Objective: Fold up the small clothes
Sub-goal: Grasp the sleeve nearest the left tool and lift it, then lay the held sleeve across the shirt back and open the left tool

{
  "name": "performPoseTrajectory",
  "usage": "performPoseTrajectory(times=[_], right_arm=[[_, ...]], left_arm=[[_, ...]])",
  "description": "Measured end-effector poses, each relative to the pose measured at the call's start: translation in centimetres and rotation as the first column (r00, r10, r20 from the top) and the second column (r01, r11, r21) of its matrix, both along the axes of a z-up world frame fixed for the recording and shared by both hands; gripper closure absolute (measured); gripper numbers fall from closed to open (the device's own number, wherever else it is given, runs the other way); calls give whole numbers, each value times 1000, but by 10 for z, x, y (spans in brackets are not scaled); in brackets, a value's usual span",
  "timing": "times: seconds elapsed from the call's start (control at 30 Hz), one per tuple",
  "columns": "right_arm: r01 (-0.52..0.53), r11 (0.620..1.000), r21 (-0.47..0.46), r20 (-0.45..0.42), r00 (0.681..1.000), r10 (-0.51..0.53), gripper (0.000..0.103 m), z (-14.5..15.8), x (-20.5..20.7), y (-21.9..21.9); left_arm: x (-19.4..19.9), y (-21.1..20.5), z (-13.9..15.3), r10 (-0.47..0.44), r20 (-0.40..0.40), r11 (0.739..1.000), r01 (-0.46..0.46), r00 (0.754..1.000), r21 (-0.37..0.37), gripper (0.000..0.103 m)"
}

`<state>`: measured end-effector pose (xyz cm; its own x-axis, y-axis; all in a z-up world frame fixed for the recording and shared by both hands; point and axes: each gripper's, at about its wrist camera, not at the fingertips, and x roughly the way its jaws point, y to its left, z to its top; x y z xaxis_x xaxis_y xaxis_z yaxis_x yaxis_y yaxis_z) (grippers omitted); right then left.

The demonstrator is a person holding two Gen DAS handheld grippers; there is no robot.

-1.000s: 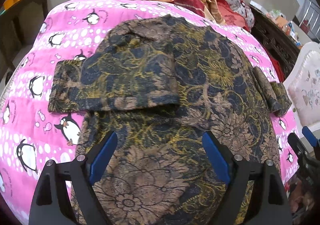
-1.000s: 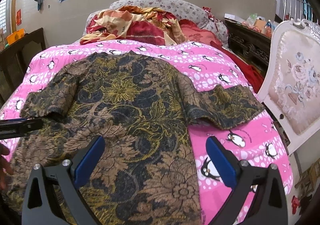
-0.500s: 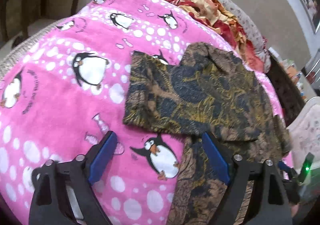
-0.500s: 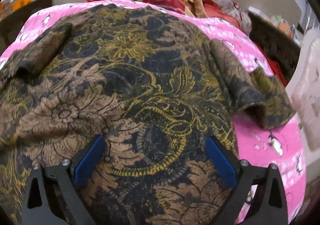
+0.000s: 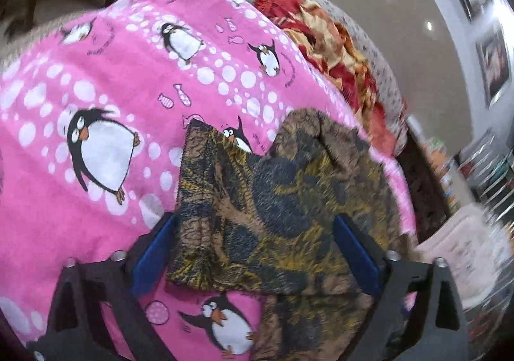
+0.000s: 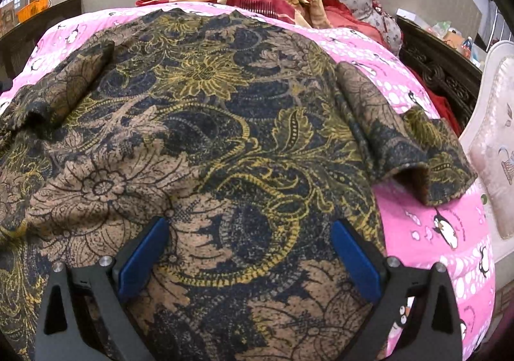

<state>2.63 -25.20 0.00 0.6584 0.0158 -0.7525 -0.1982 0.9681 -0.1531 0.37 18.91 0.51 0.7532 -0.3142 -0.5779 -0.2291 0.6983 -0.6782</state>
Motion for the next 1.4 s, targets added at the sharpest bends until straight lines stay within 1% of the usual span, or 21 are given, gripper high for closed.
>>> performPoseTrajectory(times=[0.03, 0.1, 0.13, 0.2, 0.23, 0.27, 0.33, 0.37, 0.43, 0.53, 0.67, 0.73, 0.77, 0.93, 1.03, 1.1, 1.13, 1.23, 1.27, 1.33, 1.4], right_arm=[[0, 1000, -1, 0, 1000, 0, 0, 0, 0, 0], [0, 1000, 0, 0, 1000, 0, 0, 0, 0, -1], [0, 1000, 0, 0, 1000, 0, 0, 0, 0, 0], [0, 1000, -1, 2, 1000, 0, 0, 0, 0, 0], [1, 1000, -1, 1, 1000, -1, 0, 0, 0, 0], [1, 1000, -2, 2, 1000, -1, 0, 0, 0, 0], [1, 1000, -2, 2, 1000, -1, 0, 0, 0, 0], [1, 1000, -2, 3, 1000, -1, 0, 0, -1, 0], [4, 1000, -7, 7, 1000, -4, 0, 0, 0, 0], [4, 1000, -7, 8, 1000, -4, 0, 0, -1, 0], [5, 1000, -9, 9, 1000, -5, 0, 0, -1, 0], [4, 1000, -7, 9, 1000, -4, 0, 0, -1, -1], [4, 1000, -6, 9, 1000, -4, 0, 0, -1, -1], [5, 1000, -7, 10, 1000, -5, 0, 0, -1, 0], [6, 1000, -6, 10, 1000, -5, 0, 0, -1, -1], [6, 1000, -6, 11, 1000, -6, 0, 0, -1, -1], [6, 1000, -6, 11, 1000, -6, 0, 0, -1, -1], [6, 1000, -6, 11, 1000, -6, 0, 0, -1, -1], [6, 1000, -6, 12, 1000, -6, 0, 0, -1, -1], [7, 1000, -6, 12, 1000, -6, 0, 0, -1, -1], [6, 1000, -6, 12, 1000, -6, 0, -1, -1, -1]], left_arm=[[1, 4, -3, 9, -10, 999, -9, 1000, -34, 43], [3, 12, -9, 42, -55, 996, -46, 998, -77, 71], [3, 14, -11, 51, -72, 995, -57, 996, -83, 77], [5, 18, -13, 64, -109, 995, -71, 992, -65, 103], [5, 19, -12, 75, -127, 996, -80, 989, -40, 103], [3, 22, -8, 92, -124, 995, -95, 988, -16, 103], [-3, 29, 10, 142, -93, 989, -138, 986, 52, 103], [-9, 38, 27, 189, -58, 978, -182, 980, 104, 103], [-22, 57, 57, 266, 20, 952, -266, 964, 149, 103], [-46, 95, 111, 372, 152, 895, -397, 916, 204, 103], [-56, 110, 145, 401, 234, 846, -456, 886, 275, 103], [-59, 106, 157, 406, 277, 828, -479, 871, 292, 103], [-60, 101, 163, 407, 306, 813, -494, 861, 307, 103], [-59, 80, 191, 403, 399, 776, -539, 823, 327, 103], [-61, 72, 212, 399, 456, 740, -573, 796, 352, 103], [-65, 79, 223, 433, 476, 720, -611, 766, 329, 103], [-68, 83, 226, 451, 478, 711, -627, 754, 319, 103], [-79, 93, 223, 522, 467, 657, -686, 714, 314, 103], [-84, 99, 218, 550, 459, 634, -707, 698, 314, 103], [-89, 106, 210, 587, 438, 614, -727, 681, 307, 103], [-91, 119, 201, 616, 407, 610, -735, 675, 296, 103]])
